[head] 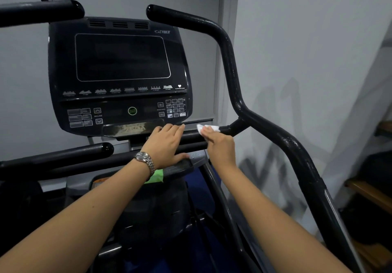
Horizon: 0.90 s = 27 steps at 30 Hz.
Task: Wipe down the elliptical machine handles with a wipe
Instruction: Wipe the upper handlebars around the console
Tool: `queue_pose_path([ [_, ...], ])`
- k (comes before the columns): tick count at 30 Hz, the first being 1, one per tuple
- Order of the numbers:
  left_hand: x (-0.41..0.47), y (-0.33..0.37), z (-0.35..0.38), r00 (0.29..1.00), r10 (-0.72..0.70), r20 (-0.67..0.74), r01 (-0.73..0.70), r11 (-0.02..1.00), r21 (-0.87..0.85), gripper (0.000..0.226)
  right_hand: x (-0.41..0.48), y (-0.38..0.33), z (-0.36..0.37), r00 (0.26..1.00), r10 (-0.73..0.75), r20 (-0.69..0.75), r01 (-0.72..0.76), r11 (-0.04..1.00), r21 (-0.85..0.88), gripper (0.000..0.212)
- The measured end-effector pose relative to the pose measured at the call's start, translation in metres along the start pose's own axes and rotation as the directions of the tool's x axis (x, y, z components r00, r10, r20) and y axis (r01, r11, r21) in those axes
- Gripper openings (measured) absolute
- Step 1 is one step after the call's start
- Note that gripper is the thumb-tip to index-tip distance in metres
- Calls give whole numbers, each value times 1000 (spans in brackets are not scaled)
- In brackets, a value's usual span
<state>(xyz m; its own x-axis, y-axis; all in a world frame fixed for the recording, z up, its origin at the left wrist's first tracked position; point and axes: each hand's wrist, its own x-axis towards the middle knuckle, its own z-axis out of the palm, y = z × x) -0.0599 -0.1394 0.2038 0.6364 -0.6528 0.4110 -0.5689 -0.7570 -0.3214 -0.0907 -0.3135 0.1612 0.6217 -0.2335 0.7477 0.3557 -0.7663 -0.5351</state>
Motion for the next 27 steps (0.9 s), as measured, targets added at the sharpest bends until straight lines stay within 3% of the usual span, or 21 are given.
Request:
queue_pose_path([
  [3,0,0,1,1000,7,-7,-8,1000,-14,89,-17,1,2,993,-103,57,104,995,-6,35],
  [8,-1,-1,0,1000,18,-8,-18,999,-46,88,4,12,-18,973,228,-40,-223,970,100,21],
  [13,-1,0,-1,1000,15,-18,-16,997,-76,87,-10,10,-2,999,49,7,-49,999,-5,28],
  [19,0,-1,-2,1000,24,-19,-25,996,-84,88,9,16,-16,970,237,-54,-236,971,35,27],
  [23,0,-2,-1,1000,24,-15,-25,995,-95,88,-5,13,-8,994,113,-5,-113,994,-9,25],
  [27,0,-2,0,1000,26,-17,-28,993,-114,88,4,26,-21,976,207,-71,-207,978,4,28],
])
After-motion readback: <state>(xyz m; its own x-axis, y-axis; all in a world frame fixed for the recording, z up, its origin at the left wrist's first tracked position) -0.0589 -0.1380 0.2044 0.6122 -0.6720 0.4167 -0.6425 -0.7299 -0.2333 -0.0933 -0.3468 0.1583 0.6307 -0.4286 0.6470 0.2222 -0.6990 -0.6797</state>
